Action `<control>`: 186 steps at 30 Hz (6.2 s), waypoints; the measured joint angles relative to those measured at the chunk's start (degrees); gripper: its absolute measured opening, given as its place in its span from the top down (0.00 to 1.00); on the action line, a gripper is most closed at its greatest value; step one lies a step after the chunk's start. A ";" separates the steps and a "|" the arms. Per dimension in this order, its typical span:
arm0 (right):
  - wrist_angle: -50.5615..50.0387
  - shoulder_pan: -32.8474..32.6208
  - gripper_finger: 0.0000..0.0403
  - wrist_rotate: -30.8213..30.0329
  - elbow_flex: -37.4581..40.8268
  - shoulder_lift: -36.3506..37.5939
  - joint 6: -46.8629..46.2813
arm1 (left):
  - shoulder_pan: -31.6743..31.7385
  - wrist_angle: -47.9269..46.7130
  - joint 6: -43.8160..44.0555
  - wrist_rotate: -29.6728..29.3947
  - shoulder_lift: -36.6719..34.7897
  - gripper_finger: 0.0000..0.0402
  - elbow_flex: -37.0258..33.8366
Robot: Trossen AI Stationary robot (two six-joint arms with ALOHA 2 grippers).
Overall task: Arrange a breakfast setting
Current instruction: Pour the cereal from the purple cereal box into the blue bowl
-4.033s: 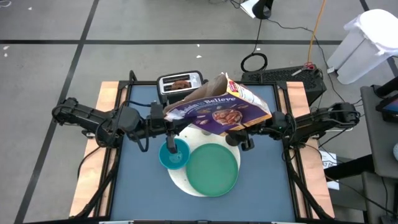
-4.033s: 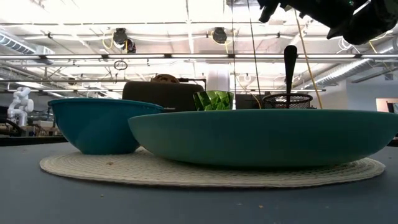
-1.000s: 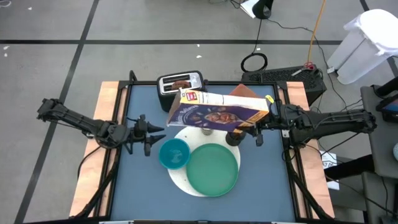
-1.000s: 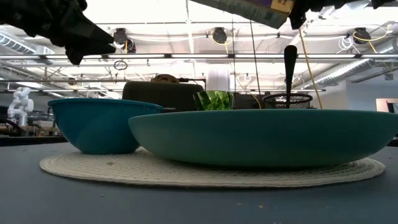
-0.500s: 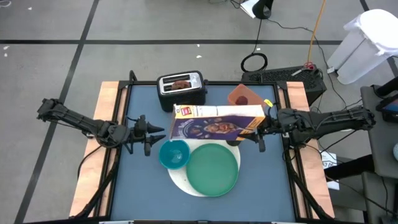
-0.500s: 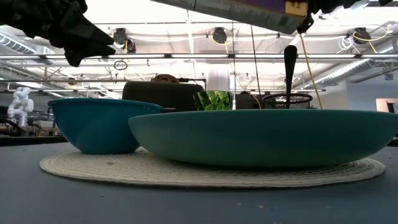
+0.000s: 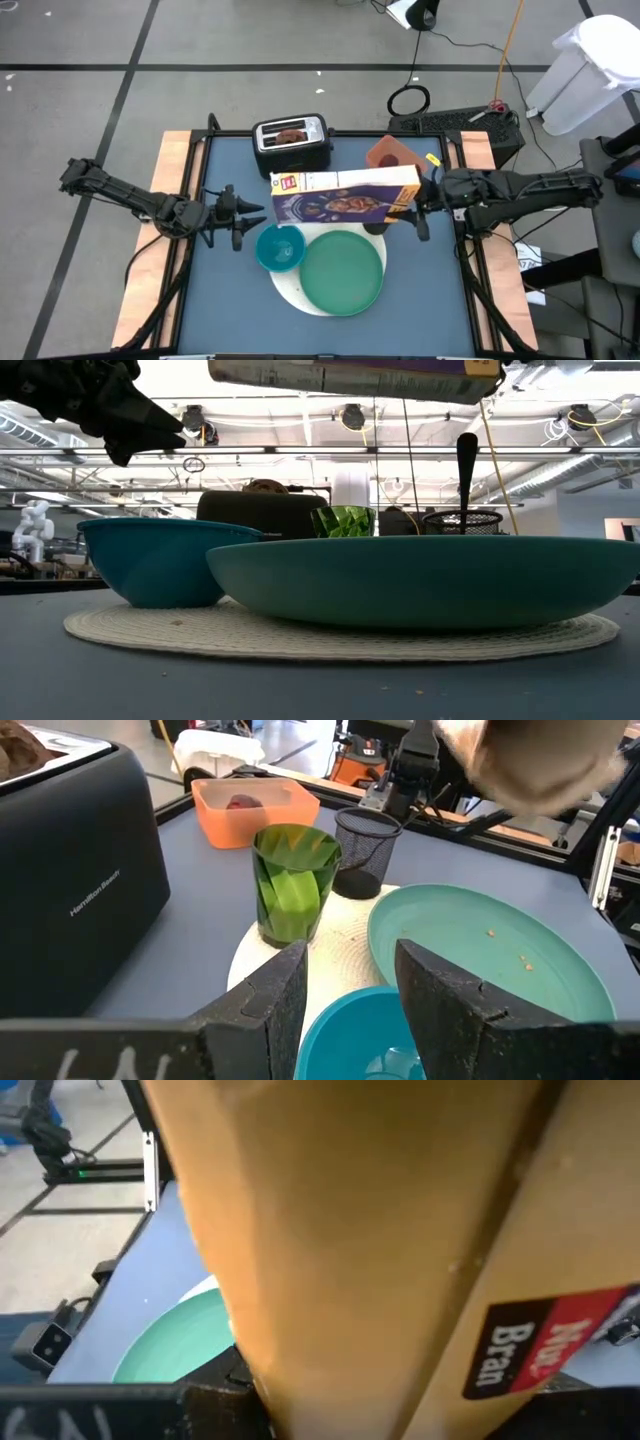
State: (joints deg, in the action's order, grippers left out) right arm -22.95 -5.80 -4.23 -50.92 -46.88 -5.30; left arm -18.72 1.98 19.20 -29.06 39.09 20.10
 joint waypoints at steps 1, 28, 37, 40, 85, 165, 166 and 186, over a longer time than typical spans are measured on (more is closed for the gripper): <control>-0.32 0.00 0.57 -0.02 0.00 -0.46 0.00 | 0.00 0.00 0.00 0.00 0.00 0.60 0.00; -3.04 0.00 0.57 7.43 0.04 -3.93 2.03 | 0.00 -0.46 0.06 0.02 0.00 0.60 0.00; -3.70 0.17 0.57 7.35 -0.04 -3.97 4.94 | -0.01 -0.44 0.09 0.02 0.00 0.60 0.00; -4.37 0.17 0.57 7.30 -1.61 -4.55 5.06 | -0.02 -0.37 0.08 0.02 0.00 0.60 0.00; -12.47 2.08 0.57 4.29 -12.46 -17.40 12.02 | -0.02 -0.07 -1.49 0.02 0.00 0.60 0.00; -13.28 2.08 0.56 4.26 -12.41 -17.61 12.04 | 0.00 17.26 -13.63 12.48 3.30 0.78 0.02; -13.30 2.08 0.56 4.24 -12.41 -17.61 11.95 | 0.00 17.22 -13.78 12.48 3.30 0.82 0.02; -8.10 2.08 0.57 4.24 -12.33 -17.72 12.00 | 0.00 2.40 -3.93 12.33 3.23 0.99 0.13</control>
State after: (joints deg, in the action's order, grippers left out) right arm -31.05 -3.73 0.01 -63.24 -64.60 6.70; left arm -18.72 4.38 15.27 -16.73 42.33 20.23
